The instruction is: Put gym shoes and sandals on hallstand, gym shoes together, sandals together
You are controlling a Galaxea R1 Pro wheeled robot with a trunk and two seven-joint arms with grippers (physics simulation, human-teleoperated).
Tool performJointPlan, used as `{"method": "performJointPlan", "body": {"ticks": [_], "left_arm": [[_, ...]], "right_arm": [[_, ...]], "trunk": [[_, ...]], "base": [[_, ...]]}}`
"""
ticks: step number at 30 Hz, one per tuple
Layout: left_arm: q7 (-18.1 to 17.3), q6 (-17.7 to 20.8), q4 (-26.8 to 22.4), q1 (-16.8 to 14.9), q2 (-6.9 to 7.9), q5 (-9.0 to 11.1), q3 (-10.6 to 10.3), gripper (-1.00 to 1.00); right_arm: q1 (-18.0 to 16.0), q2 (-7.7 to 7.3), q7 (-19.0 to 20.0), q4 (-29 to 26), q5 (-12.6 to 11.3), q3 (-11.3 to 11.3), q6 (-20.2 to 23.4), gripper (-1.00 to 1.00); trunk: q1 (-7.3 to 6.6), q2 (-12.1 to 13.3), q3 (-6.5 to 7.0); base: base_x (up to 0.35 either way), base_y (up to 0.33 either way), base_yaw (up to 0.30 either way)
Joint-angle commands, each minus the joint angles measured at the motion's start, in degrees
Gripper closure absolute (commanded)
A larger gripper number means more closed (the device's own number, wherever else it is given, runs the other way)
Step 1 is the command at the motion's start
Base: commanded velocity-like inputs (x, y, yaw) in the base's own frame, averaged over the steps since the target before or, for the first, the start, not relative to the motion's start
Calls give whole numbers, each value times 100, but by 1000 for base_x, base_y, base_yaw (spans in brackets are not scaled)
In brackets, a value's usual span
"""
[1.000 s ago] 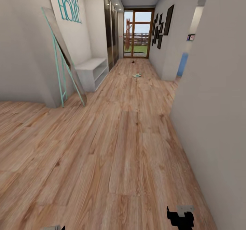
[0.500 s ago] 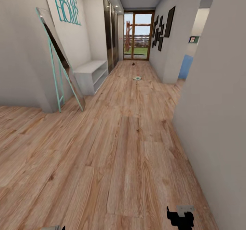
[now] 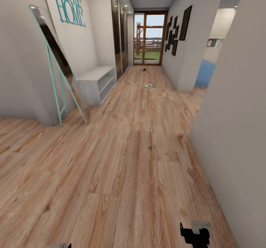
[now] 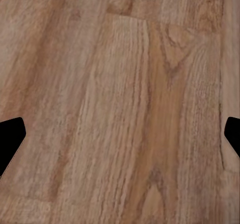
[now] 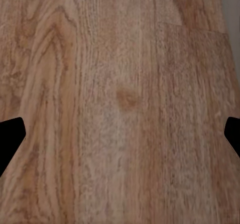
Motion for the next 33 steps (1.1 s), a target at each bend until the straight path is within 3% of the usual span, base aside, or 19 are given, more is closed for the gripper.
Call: {"method": "performJointPlan", "body": {"ticks": [1, 33], "left_arm": [[-56, -2, 6, -3, -3, 53, 20, -100], [-56, -2, 6, -3, -9, 43, 13, -100]], "right_arm": [[-3, 0, -39, 5, 37, 9, -8, -100], [-3, 0, -39, 5, 37, 9, -2, -100]], "trunk": [[3, -2, -5], [3, -2, -5]], "base": [[339, 0, 0], [339, 0, 0]]}}
